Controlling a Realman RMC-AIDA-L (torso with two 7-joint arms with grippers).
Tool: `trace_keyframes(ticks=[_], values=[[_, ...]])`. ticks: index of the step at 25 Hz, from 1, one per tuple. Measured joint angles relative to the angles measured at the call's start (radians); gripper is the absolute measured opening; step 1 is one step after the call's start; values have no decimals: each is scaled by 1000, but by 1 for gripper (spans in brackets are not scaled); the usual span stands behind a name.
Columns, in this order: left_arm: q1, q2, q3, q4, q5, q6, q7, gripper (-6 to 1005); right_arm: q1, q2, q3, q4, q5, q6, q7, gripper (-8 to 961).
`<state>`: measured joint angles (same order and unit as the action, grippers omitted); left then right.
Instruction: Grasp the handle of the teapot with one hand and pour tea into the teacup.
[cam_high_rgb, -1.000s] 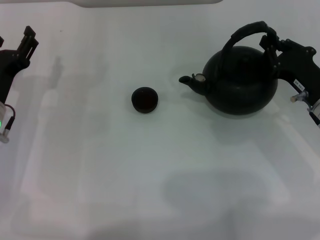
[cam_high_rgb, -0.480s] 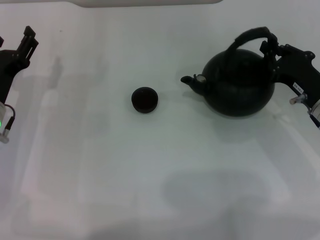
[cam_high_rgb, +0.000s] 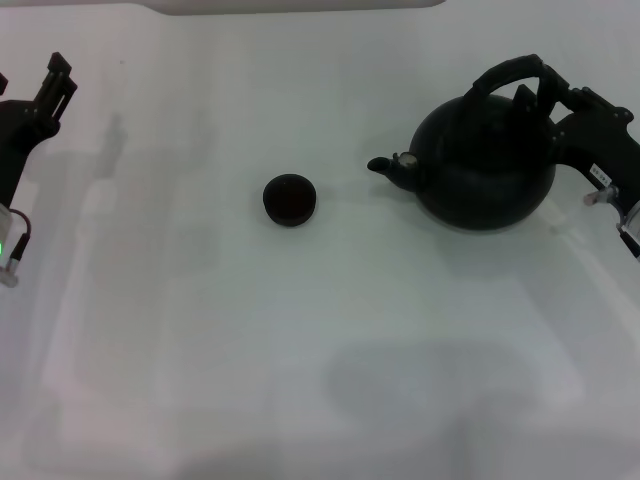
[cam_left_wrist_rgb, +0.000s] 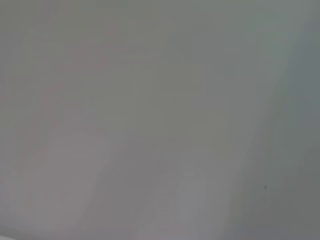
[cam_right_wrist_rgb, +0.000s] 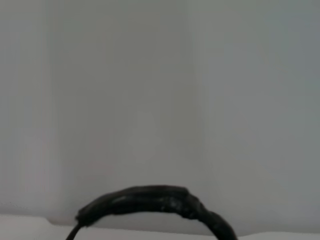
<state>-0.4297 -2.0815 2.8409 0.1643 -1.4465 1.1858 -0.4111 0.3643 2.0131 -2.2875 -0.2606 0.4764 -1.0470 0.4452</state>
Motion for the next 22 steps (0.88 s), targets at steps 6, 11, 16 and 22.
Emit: trace_keyframes(ticks=[6, 11, 16, 22], values=[[1, 0, 0, 0, 0, 0, 0, 887, -5, -2, 0, 0, 1, -9, 81, 450], [4, 0, 0, 0, 0, 5, 0, 887, -37, -2, 0, 0, 1, -95, 85, 632], [5, 2, 0, 0, 0, 6, 2, 887, -75, -2, -6, 29, -3, -191, 81, 804], [1, 1, 2, -1, 20, 8, 6, 888, -125, 1, -5, 78, -1, -281, 73, 876]])
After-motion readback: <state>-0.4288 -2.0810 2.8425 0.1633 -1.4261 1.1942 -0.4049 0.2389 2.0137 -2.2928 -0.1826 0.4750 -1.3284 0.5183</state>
